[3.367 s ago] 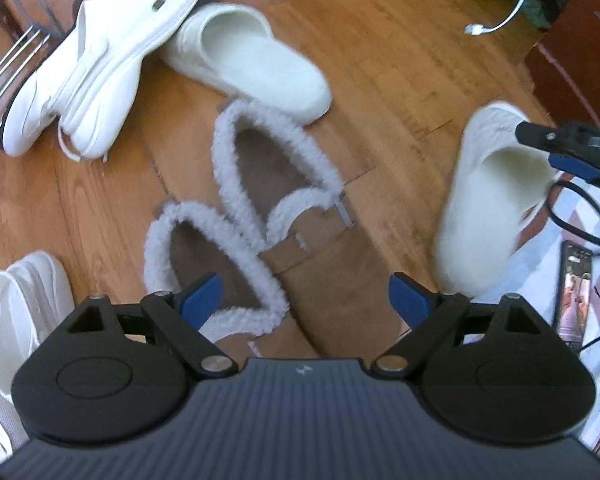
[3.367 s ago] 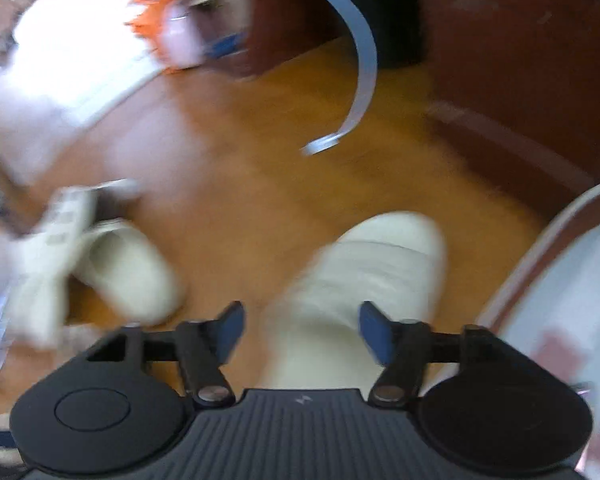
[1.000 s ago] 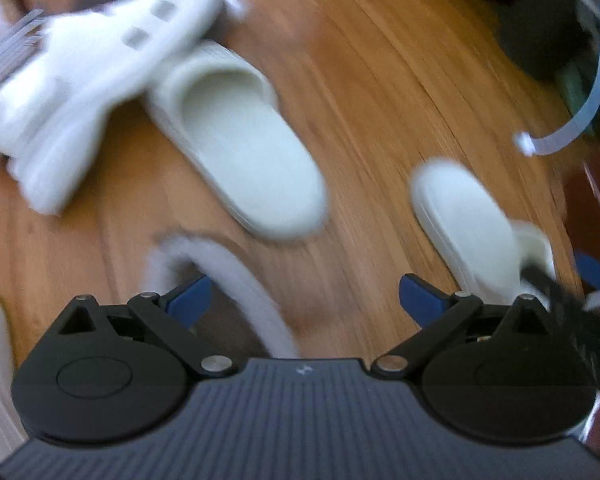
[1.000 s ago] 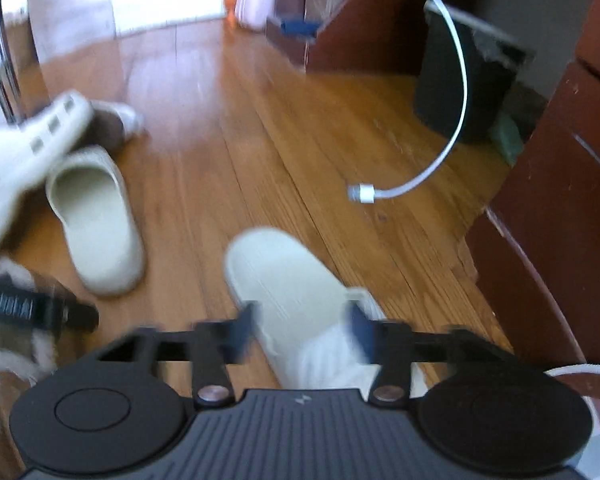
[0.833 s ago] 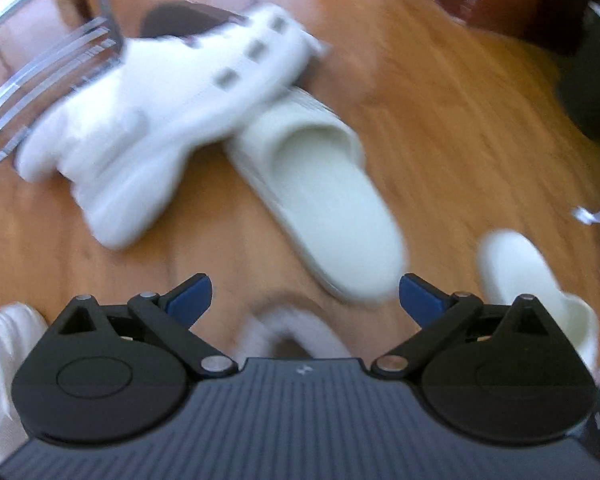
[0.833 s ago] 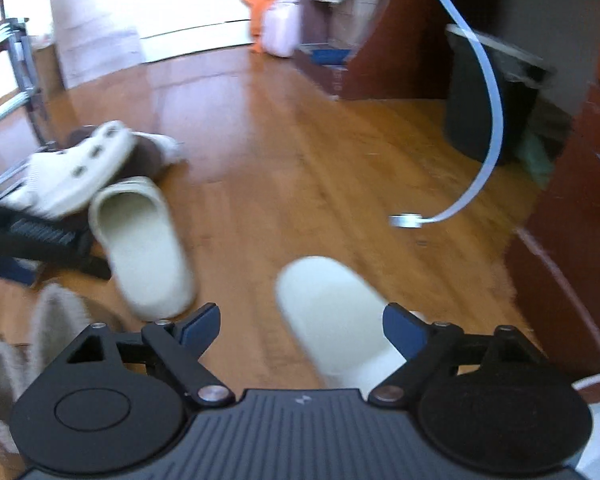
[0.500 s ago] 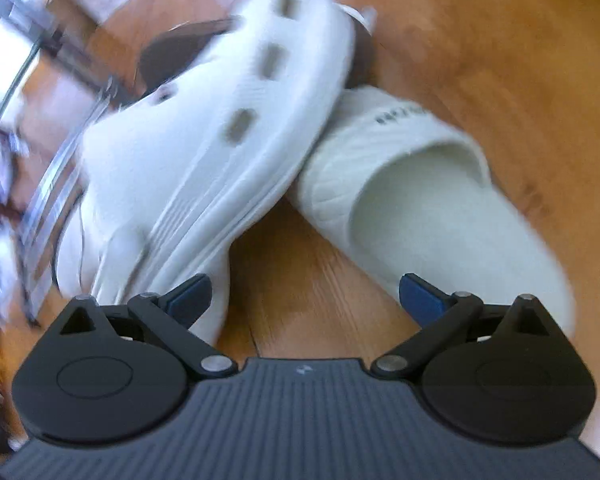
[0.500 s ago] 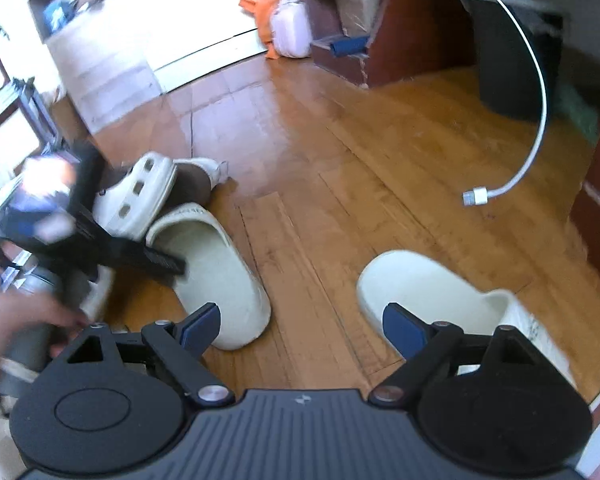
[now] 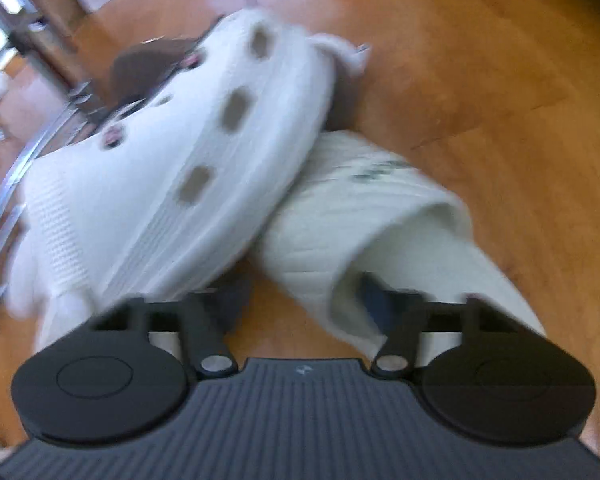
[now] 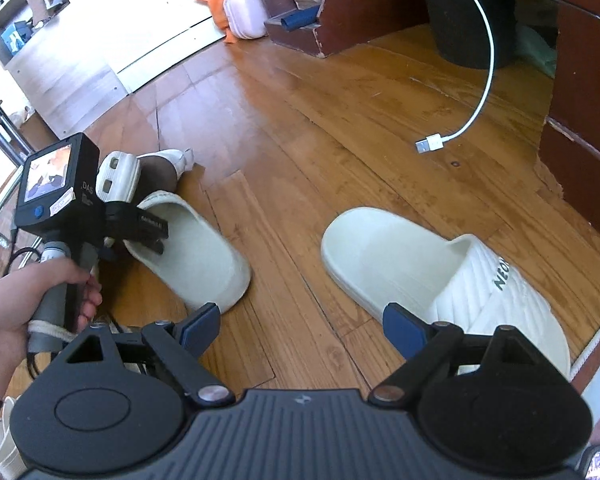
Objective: Organize scattered shoes
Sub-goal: 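Regrasp the NEON slide with the right tool and align it with its pair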
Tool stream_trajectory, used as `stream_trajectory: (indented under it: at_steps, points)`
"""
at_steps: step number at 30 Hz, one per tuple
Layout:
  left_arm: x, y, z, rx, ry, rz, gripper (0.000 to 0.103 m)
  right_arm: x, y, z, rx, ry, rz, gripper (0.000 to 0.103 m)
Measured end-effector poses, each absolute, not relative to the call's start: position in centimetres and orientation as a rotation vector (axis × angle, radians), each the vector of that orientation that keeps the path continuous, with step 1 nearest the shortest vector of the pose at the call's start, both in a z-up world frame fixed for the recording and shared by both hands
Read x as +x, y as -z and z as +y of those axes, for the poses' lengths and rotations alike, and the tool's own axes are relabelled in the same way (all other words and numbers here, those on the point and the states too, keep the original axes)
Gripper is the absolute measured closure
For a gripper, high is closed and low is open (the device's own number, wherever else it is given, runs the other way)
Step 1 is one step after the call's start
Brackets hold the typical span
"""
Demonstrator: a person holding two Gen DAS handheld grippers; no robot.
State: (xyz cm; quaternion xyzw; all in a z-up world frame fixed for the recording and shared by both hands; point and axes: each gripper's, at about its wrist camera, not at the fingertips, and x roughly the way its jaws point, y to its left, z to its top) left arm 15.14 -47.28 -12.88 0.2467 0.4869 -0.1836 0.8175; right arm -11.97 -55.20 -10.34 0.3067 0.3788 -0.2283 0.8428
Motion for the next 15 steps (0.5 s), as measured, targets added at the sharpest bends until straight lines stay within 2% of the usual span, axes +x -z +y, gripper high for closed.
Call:
stream_trajectory:
  at_steps: [5,7,15]
  points:
    - [15.2,12.3,-46.2,0.442,0.431,1.032,0.081,-12.2,10.0,-55.7,0.666,0.486,0.789,0.014]
    - [14.5,11.6,-45.8,0.41,0.472,1.027,0.092,-12.6,9.8,-56.0,0.678,0.493,0.783,0.014]
    - [10.3,6.5,-47.2,0.308,0.688,1.025,0.095,-15.0,9.5,-58.3,0.722,0.579,0.777,0.014]
